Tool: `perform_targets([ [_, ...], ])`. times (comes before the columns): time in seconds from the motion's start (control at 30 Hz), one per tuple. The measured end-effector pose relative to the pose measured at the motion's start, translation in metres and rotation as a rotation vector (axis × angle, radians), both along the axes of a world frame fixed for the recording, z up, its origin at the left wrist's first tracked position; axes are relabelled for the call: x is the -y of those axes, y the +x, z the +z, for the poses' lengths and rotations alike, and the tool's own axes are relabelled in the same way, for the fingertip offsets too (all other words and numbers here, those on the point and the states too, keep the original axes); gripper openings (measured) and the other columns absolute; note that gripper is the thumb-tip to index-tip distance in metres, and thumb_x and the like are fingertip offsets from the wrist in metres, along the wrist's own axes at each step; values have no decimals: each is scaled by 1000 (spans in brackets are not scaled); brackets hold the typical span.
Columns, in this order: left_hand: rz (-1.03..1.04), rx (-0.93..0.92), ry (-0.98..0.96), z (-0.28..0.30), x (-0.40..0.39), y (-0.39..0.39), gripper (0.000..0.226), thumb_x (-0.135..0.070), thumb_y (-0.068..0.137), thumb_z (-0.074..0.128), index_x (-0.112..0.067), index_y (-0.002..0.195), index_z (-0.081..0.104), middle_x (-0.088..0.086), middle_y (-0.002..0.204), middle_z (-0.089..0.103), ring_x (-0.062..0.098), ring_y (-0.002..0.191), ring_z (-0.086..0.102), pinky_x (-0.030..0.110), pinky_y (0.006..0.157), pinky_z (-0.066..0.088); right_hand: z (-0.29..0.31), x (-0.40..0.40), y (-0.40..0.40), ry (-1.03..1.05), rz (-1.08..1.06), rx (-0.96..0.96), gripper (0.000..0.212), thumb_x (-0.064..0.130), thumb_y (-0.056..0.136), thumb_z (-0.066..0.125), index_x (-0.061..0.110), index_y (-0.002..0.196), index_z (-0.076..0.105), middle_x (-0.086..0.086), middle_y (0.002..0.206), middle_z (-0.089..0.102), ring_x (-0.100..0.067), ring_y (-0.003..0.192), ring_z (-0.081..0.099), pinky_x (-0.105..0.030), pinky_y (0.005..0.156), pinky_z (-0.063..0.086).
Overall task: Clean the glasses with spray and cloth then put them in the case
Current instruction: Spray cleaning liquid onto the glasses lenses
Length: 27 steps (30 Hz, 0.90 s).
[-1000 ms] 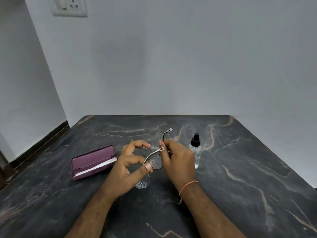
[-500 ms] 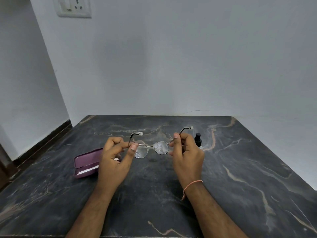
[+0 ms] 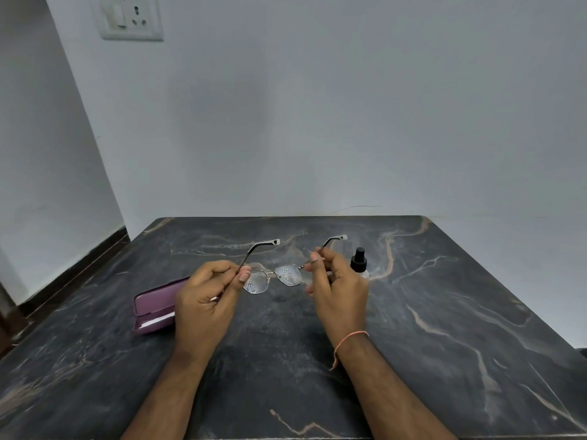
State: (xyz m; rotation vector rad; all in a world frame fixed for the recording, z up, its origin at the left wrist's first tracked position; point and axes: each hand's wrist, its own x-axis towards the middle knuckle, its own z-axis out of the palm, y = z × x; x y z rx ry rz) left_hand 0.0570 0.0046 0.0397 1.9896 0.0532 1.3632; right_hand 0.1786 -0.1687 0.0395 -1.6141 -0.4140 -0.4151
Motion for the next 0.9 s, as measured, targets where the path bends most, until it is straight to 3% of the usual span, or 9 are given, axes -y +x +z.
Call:
perform_targets([
  [0.1, 61, 0, -1, -5, -5, 7, 11, -10, 98, 78, -6, 103, 87, -4, 96, 73, 13, 85, 70, 27, 73, 54, -2, 5, -6, -70, -18, 49, 34, 38, 100, 73, 26, 132, 73, 11, 93, 80, -6, 68, 76, -40, 72, 67],
  [0.23, 83, -20, -33, -10, -9, 10, 12, -14, 100, 77, -8, 101, 87, -3, 96, 74, 17, 80, 70, 39, 67, 54, 5, 27, -18, -183, -208, 404, 23, 27, 97, 77, 25, 119, 72, 12, 83, 66, -7, 73, 62, -38, 69, 58],
  [0.43, 86, -27, -77, -10, -6, 12, 13, -19, 101, 77, -12, 100, 87, -8, 96, 72, 17, 76, 69, 37, 62, 52, 0, 50, -7, -299, -350, 111, 87, 46, 88, 82, 29, 156, 32, -7, 154, 45, -31, 137, 48, -53, 107, 50],
  [0.53, 93, -34, -97, -8, -5, 9, 13, -21, 101, 77, -15, 105, 87, -10, 96, 72, 14, 78, 69, 32, 63, 53, -2, 48, -9, -391, -212, -60, 93, 44, 95, 75, 45, 162, 10, -5, 125, 72, -27, 104, 71, -45, 87, 61],
  [0.63, 102, -36, -107, -7, -5, 8, 14, -22, 101, 77, -15, 105, 88, -7, 94, 72, 16, 77, 69, 34, 64, 53, 0, 48, -11, -384, -140, -53, 86, 38, 102, 68, 50, 163, 8, 2, 80, 70, -12, 62, 62, -31, 58, 54],
  [0.7, 96, -39, -114, -7, -4, 8, 14, -23, 102, 77, -15, 104, 88, -5, 91, 70, 18, 76, 68, 37, 64, 53, 3, 45, -11, -153, 20, -107, 81, 37, 102, 68, 53, 162, 17, 6, 104, 72, -4, 81, 64, -26, 78, 57],
  [0.77, 86, -40, -118, -7, -4, 9, 14, -24, 101, 77, -18, 106, 88, -4, 87, 67, 18, 74, 65, 35, 63, 52, 5, 41, -14, 106, 253, -188, 72, 39, 103, 67, 60, 157, 25, -5, 134, 66, -14, 110, 67, -46, 102, 57],
  [0.8, 80, -38, -119, -6, -4, 9, 13, -24, 101, 77, -19, 107, 88, -4, 85, 65, 17, 73, 64, 33, 62, 51, 8, 40, -18, 211, 377, -248, 67, 36, 104, 65, 62, 154, 29, -13, 133, 65, -24, 106, 69, -52, 94, 61],
  [0.9, 71, -27, -114, -6, -3, 10, 15, -25, 100, 77, -21, 111, 87, -5, 77, 57, 16, 68, 57, 24, 61, 45, 16, 39, -31, 368, 667, -376, 59, 25, 102, 61, 58, 147, 42, -18, 98, 62, -26, 64, 56, -36, 56, 51],
])
